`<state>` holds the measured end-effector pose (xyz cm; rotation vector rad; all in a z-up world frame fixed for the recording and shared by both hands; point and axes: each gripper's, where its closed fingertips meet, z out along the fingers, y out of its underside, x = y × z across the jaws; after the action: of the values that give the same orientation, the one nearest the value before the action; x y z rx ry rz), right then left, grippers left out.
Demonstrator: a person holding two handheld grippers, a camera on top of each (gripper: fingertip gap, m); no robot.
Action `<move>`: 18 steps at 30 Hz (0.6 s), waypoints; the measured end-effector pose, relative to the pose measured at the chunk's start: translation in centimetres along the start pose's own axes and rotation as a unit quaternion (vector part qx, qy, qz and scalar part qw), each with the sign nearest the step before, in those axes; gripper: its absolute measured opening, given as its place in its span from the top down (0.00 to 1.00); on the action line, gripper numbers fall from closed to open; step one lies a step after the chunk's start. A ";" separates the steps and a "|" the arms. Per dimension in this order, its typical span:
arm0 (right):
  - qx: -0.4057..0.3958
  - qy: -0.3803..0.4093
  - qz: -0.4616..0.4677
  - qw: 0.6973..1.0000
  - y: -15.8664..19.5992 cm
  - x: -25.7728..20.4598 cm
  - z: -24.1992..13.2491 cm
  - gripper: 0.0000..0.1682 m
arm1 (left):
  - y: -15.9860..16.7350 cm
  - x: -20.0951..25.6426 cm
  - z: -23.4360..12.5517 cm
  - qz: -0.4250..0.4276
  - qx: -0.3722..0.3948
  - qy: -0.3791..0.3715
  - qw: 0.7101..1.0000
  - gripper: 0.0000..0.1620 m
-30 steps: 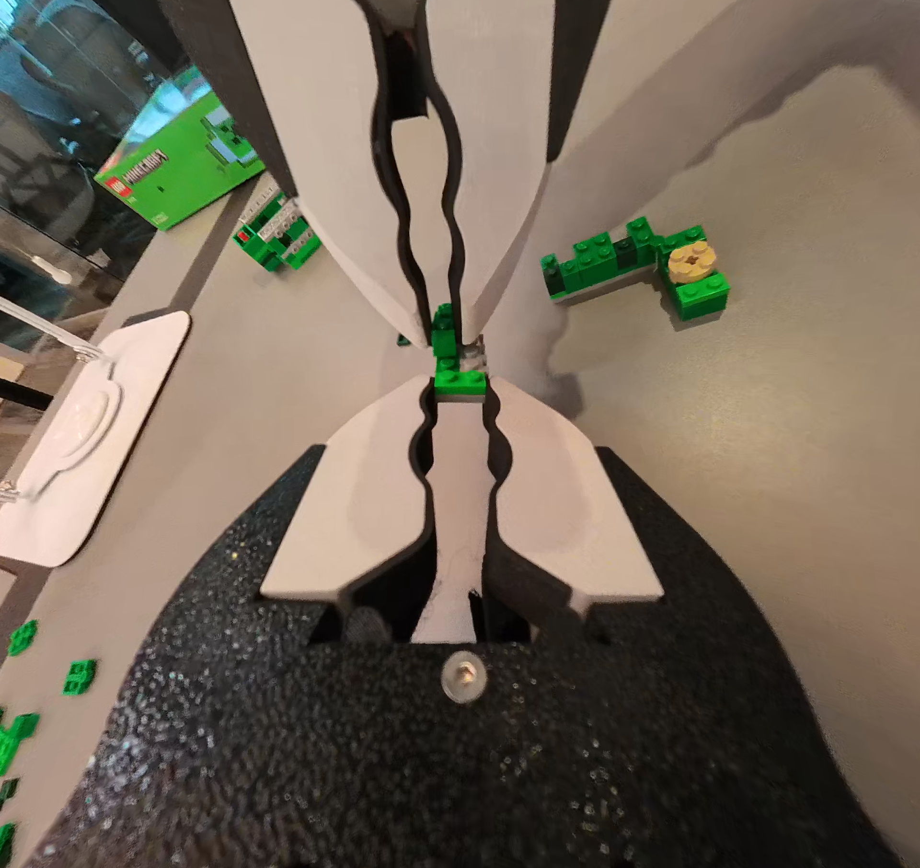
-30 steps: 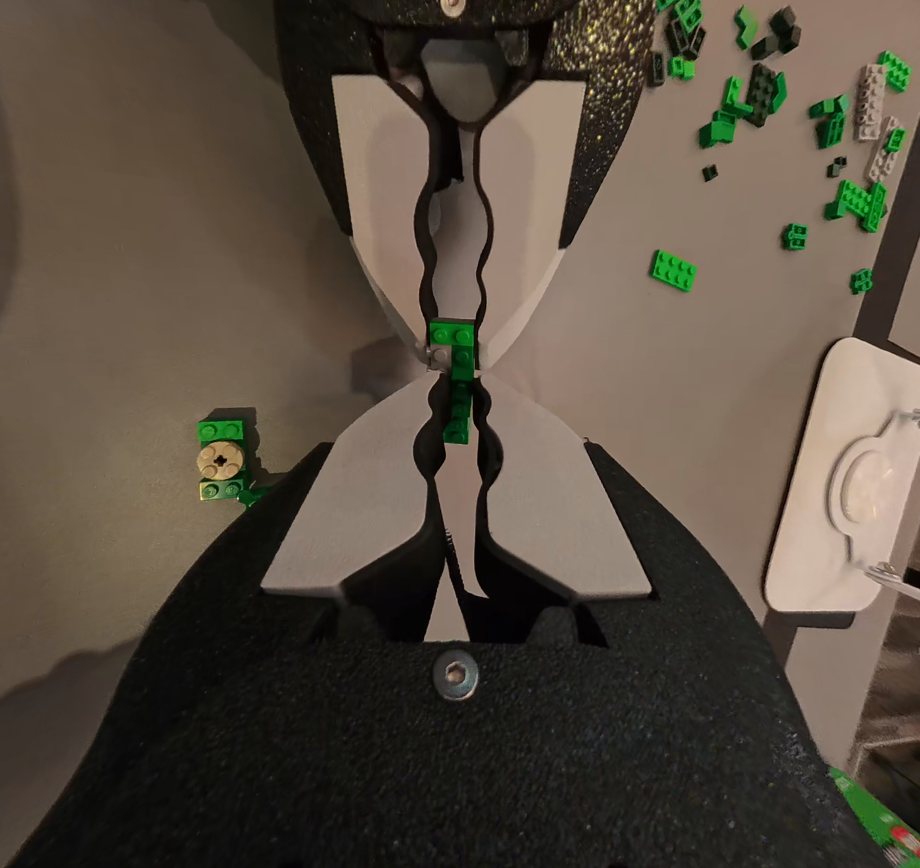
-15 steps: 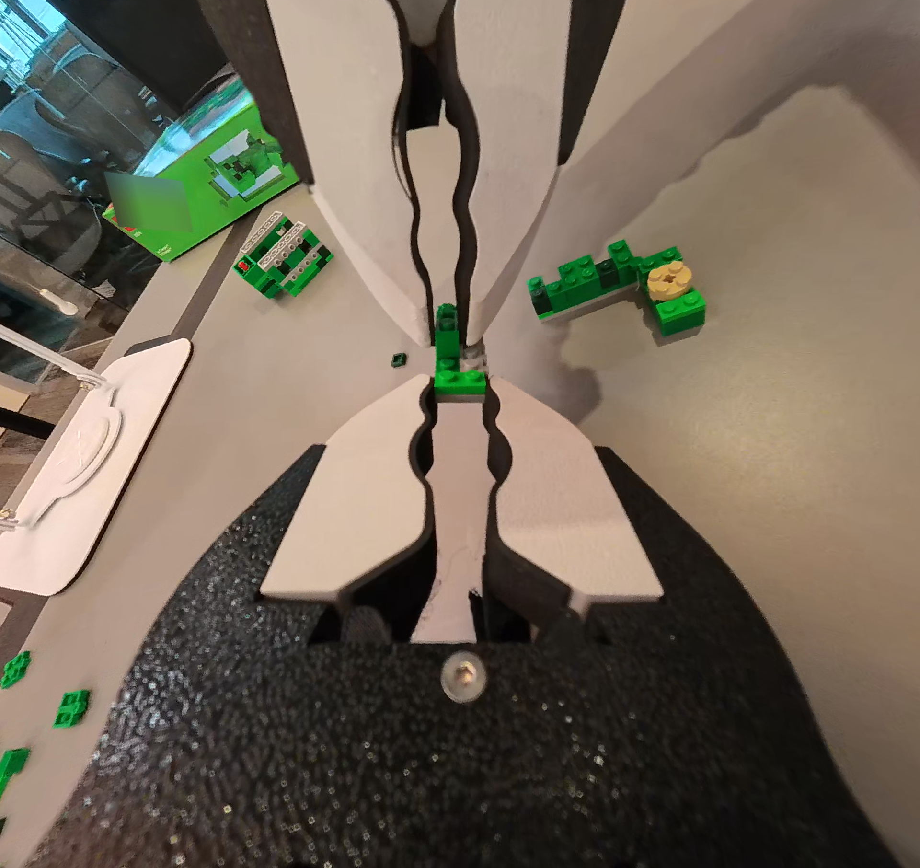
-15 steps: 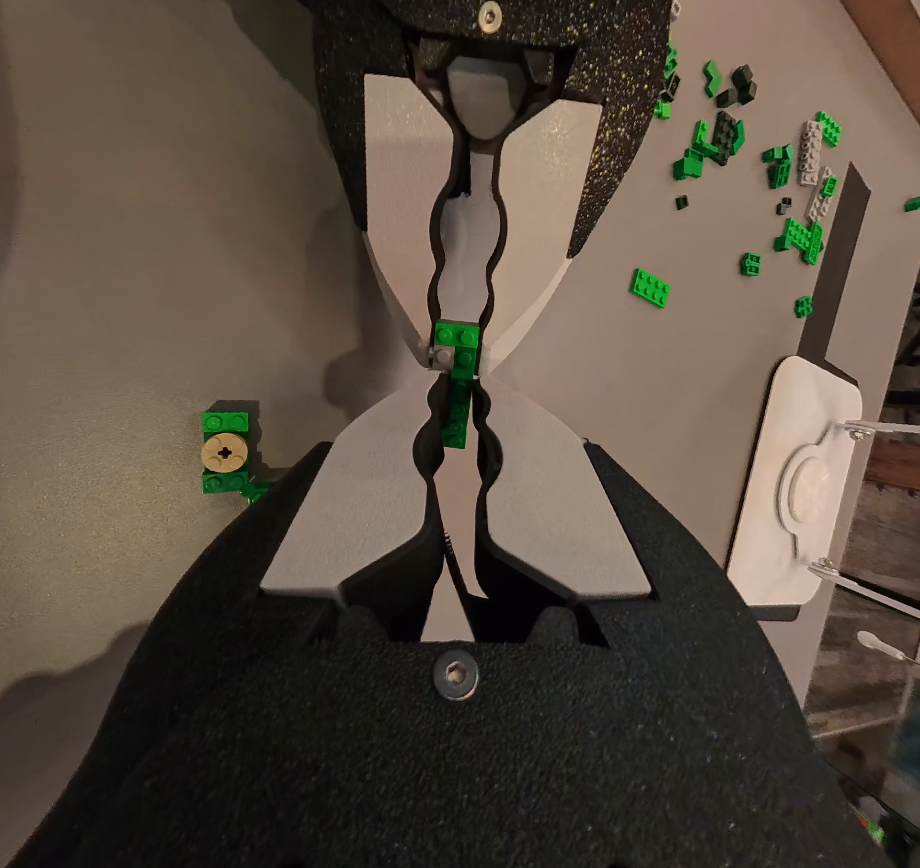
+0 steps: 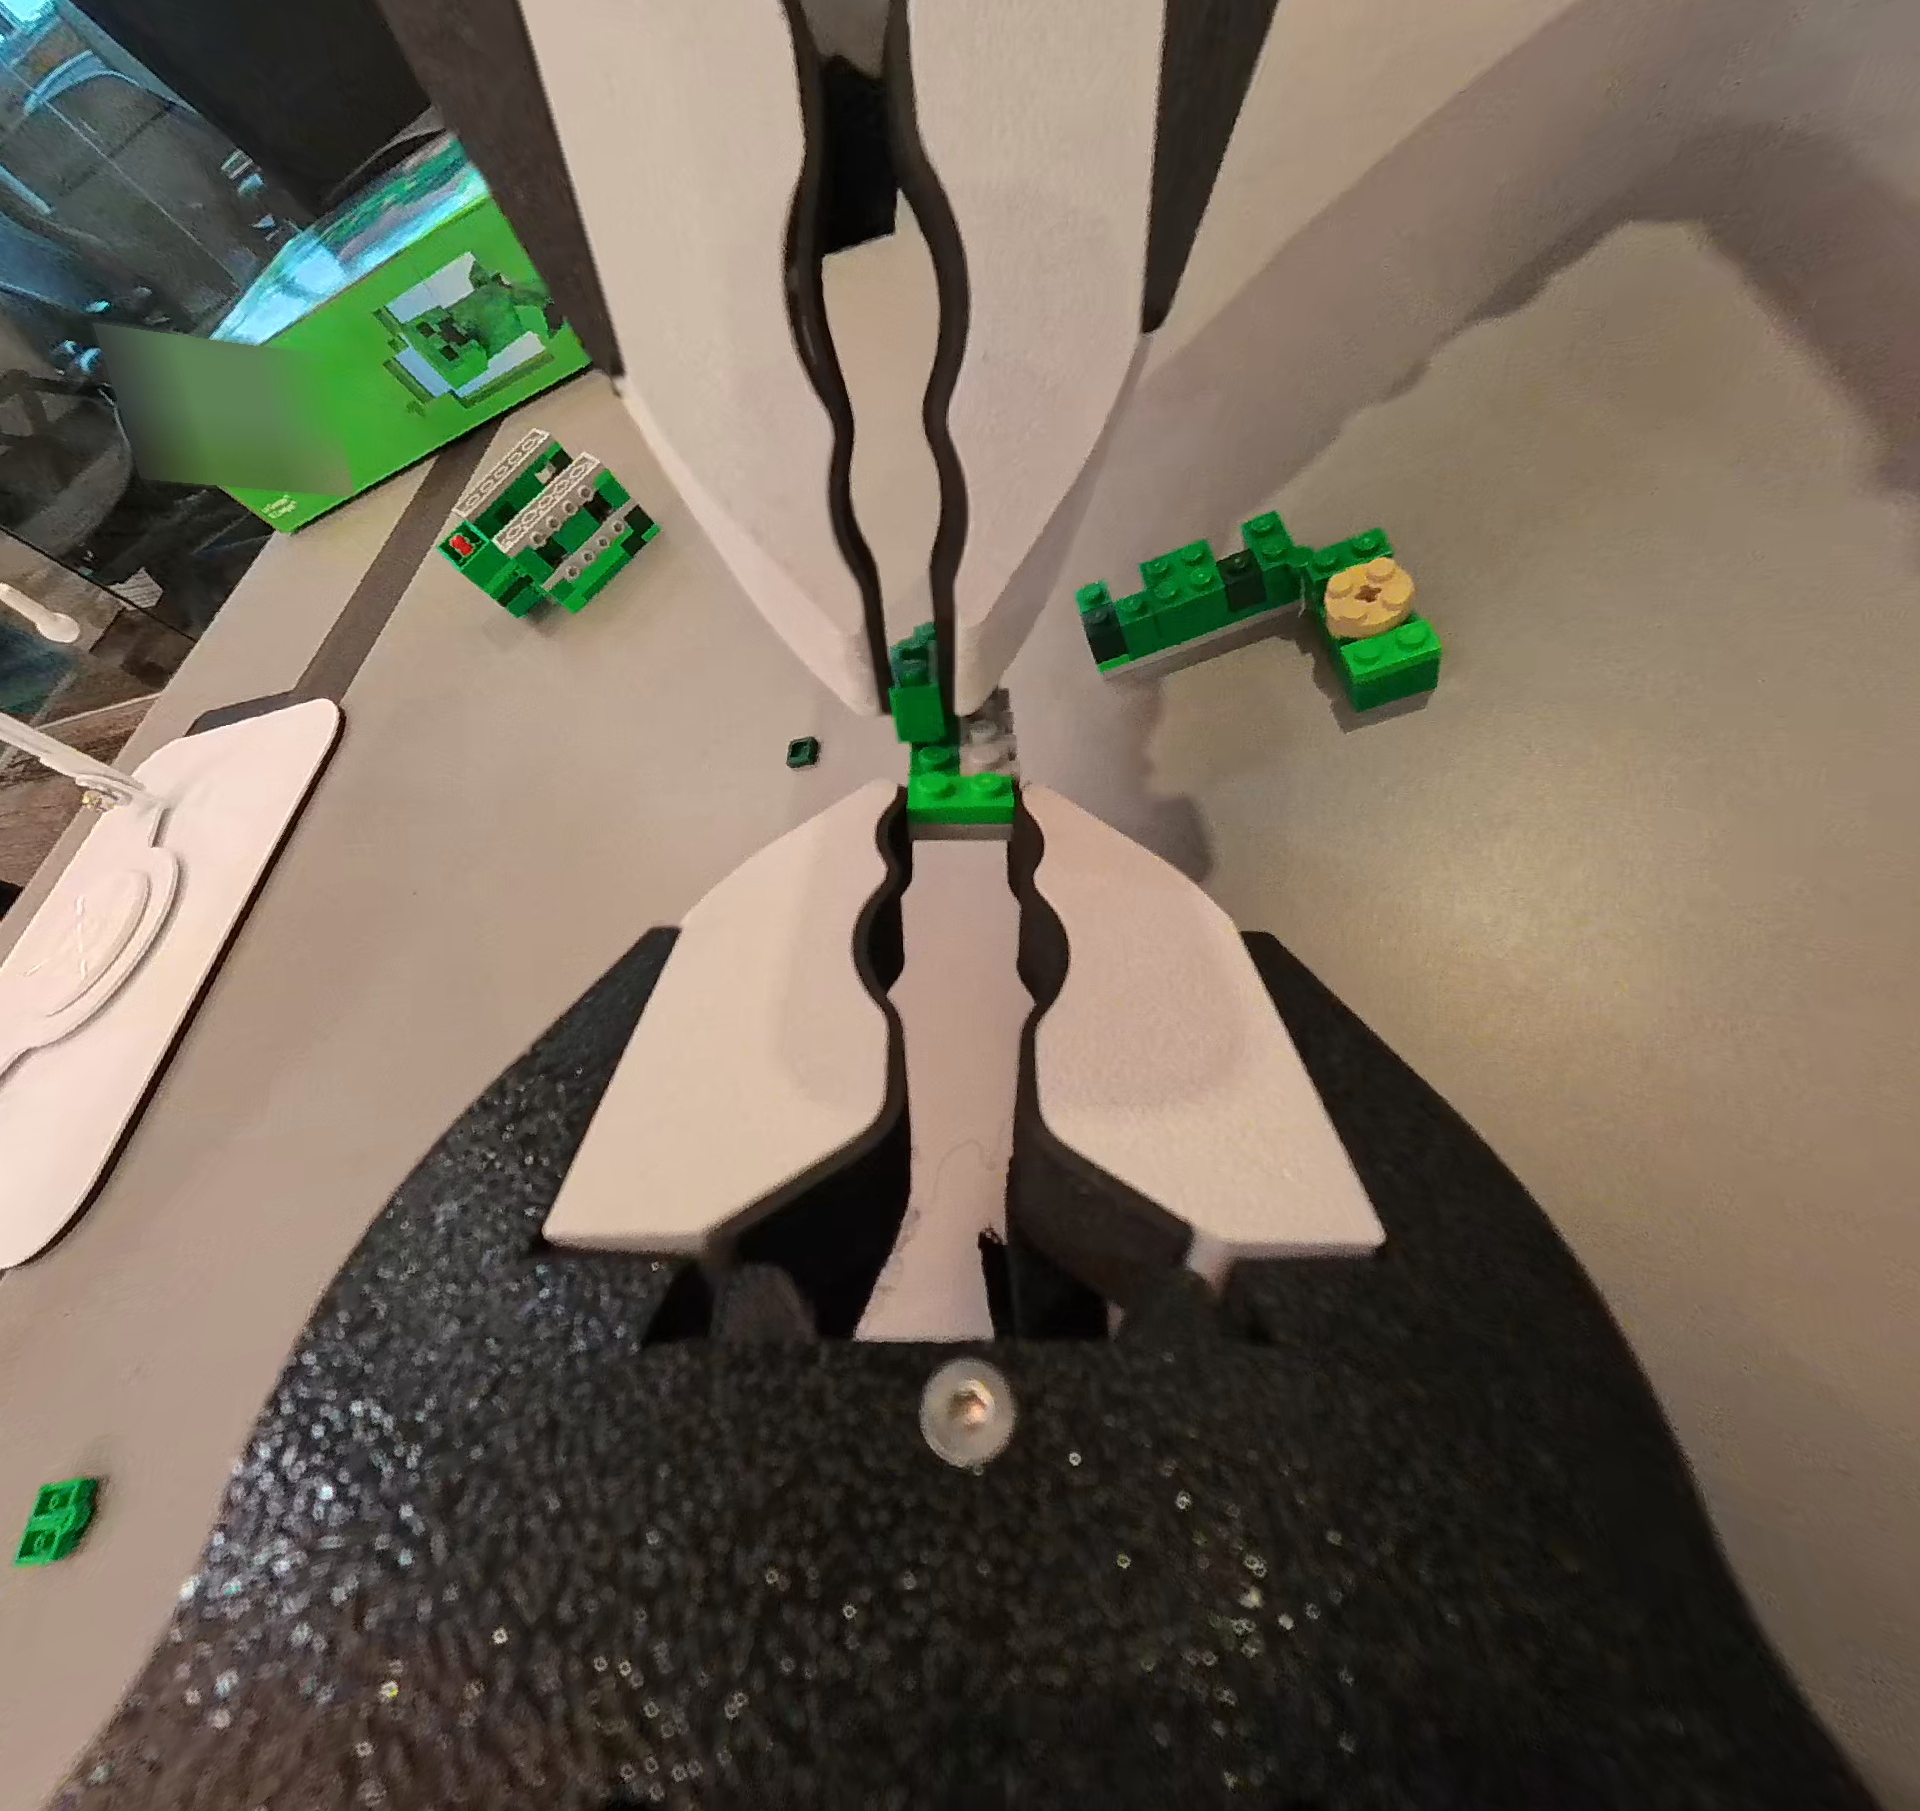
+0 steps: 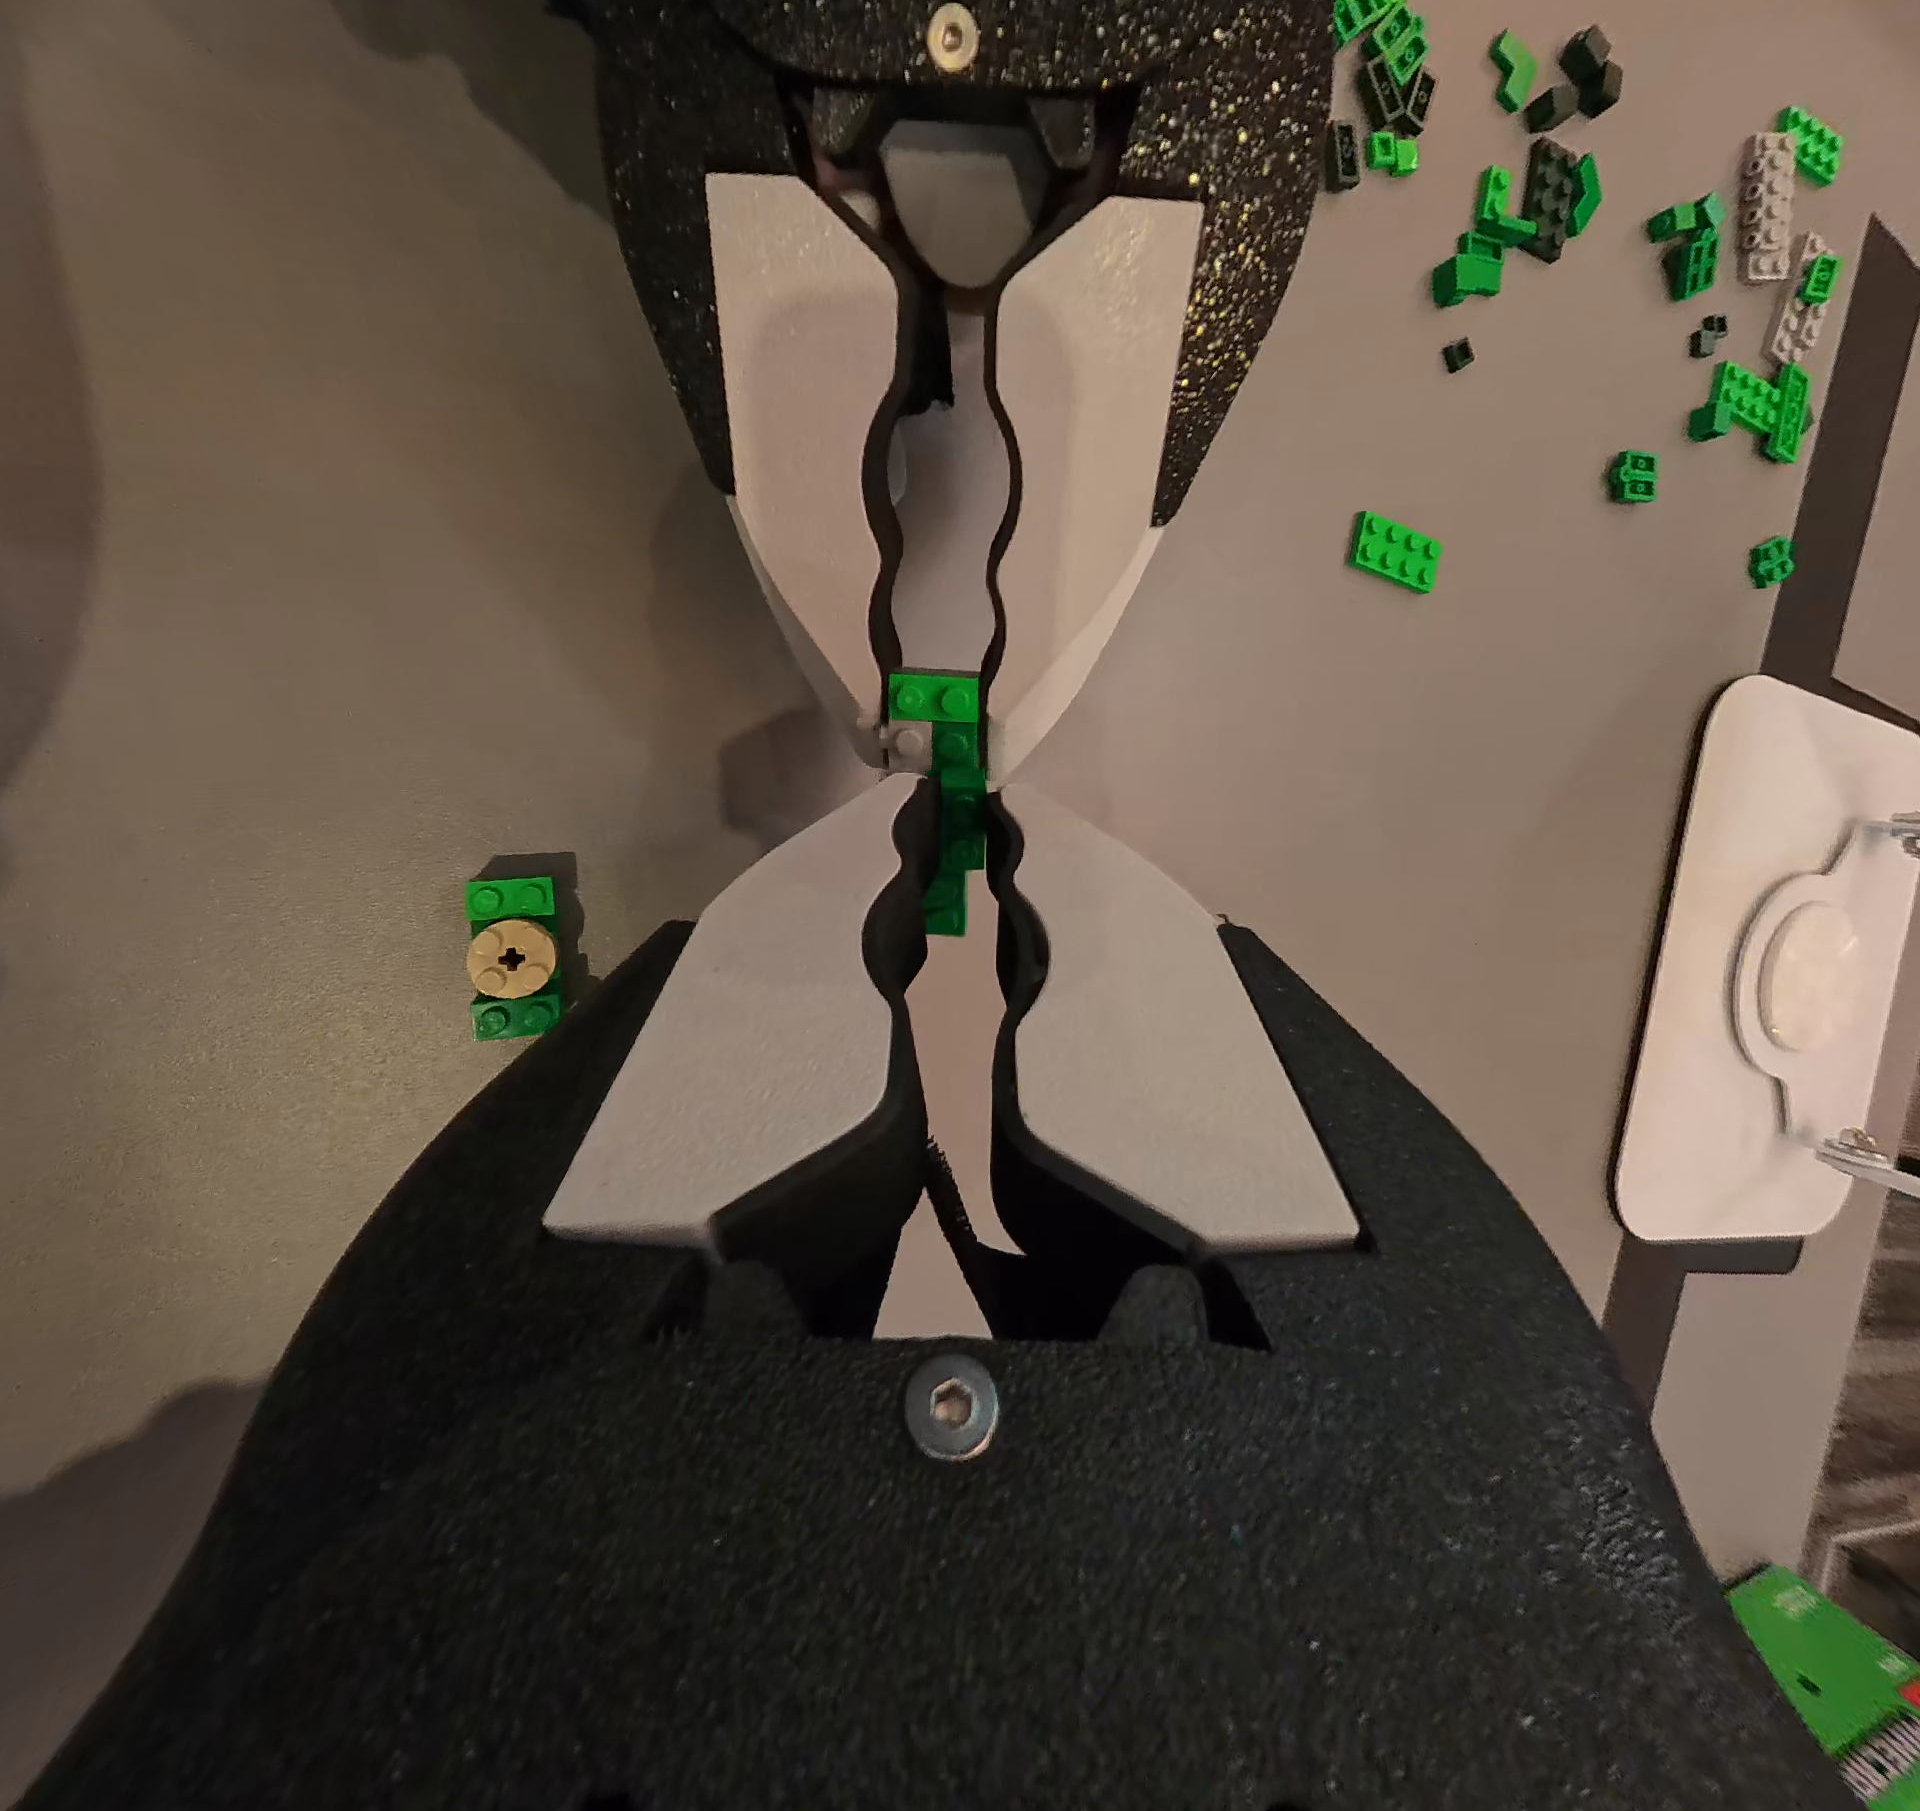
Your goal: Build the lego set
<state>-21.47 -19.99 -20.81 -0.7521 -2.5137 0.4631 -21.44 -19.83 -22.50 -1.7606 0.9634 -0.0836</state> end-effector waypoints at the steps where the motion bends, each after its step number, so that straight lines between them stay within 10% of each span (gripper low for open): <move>1: -0.001 -0.001 -0.001 1.000 0.0 0.0 0.0 0.95 | 0.0 -0.1 0.0 -0.002 0.000 -0.001 1.000 0.89; 18: -0.013 -0.012 0.013 1.000 0.2 -0.3 0.1 0.93 | -0.1 0.1 0.0 -0.015 0.006 0.007 1.000 0.89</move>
<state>-21.23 -19.97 -21.09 -0.7951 -2.5384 0.4529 -21.35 -19.87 -22.45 -1.7663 0.9449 -0.1214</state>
